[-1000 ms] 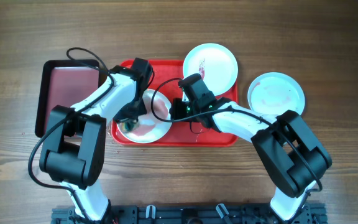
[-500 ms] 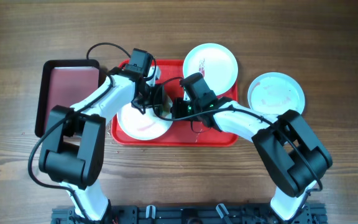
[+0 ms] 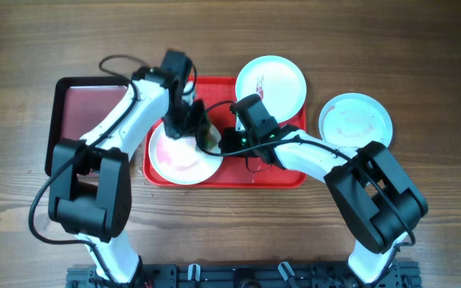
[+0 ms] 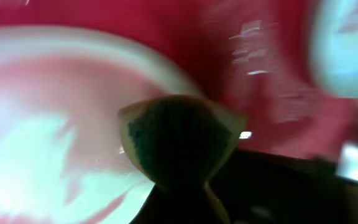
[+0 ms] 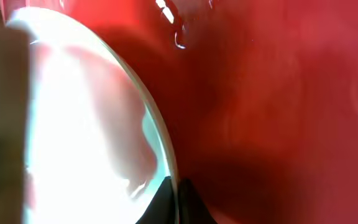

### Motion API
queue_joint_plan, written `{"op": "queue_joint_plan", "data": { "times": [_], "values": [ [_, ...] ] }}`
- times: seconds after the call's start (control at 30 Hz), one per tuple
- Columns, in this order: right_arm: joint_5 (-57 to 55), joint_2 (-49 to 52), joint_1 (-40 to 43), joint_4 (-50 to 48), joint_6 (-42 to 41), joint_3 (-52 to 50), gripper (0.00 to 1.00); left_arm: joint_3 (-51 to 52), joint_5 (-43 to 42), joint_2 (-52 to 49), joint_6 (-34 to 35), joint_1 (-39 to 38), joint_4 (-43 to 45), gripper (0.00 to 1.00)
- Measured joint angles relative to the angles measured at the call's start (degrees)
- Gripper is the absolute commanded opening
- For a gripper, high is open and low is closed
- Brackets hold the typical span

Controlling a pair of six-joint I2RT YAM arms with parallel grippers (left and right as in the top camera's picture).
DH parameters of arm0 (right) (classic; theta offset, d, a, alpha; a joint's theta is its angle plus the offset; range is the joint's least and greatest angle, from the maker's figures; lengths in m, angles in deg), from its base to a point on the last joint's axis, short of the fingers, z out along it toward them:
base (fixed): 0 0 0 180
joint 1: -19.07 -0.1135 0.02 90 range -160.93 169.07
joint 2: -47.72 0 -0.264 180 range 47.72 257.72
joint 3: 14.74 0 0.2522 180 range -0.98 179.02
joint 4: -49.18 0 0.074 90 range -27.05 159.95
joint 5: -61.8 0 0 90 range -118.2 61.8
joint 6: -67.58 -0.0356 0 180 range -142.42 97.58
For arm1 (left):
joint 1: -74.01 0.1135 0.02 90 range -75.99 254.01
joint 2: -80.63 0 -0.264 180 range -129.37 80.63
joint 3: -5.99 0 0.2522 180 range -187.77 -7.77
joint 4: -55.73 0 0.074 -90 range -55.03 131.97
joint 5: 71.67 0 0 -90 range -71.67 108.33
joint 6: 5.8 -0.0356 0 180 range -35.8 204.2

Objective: Clean dirty plates on tray and stack at the side
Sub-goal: 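Scrub the tilted plate with the sponge in the left gripper, then carry the cleaned plate right and stack it on the right plate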

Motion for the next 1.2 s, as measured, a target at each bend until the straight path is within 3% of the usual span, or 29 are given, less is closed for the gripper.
{"op": "queue_joint_plan", "data": {
  "times": [0.17, 0.27, 0.5, 0.7, 0.83, 1.0, 1.2],
  "values": [
    [2.58, -0.11, 1.22, 7.69, 2.16, 1.53, 0.04, -14.12, -1.09, -0.26, -1.75, 4.11, -3.98, 0.04],
    [-0.55, -2.84, 1.22, 13.75, 4.09, 1.81, 0.04, -16.37, -0.42, -0.26, -1.97, 8.96, -5.11, 0.04],
    [-19.98, -22.64, 1.22, 26.12, 12.02, 1.81, 0.04, -16.37, 5.42, -0.28, -2.36, 10.23, -9.05, 0.04],
    [-37.88, -30.03, 1.22, 31.56, 14.58, 1.81, 0.04, -15.78, 6.23, -0.26, -2.38, 8.96, -8.17, 0.04],
    [-47.28, -30.69, -0.39, 32.04, 16.72, 1.81, 0.04, -10.56, 6.25, -0.28, -2.38, 8.96, -5.99, 0.04],
    [-64.52, -30.69, -12.35, 30.14, 22.21, 1.92, 0.04, -5.73, 6.25, -0.28, -2.36, 8.39, -3.67, 0.04],
    [-91.97, -30.80, -25.99, 15.39, 38.27, 2.47, 0.04, -4.94, 6.27, -0.28, -2.36, 7.06, -1.14, 0.04]
  ]
}}
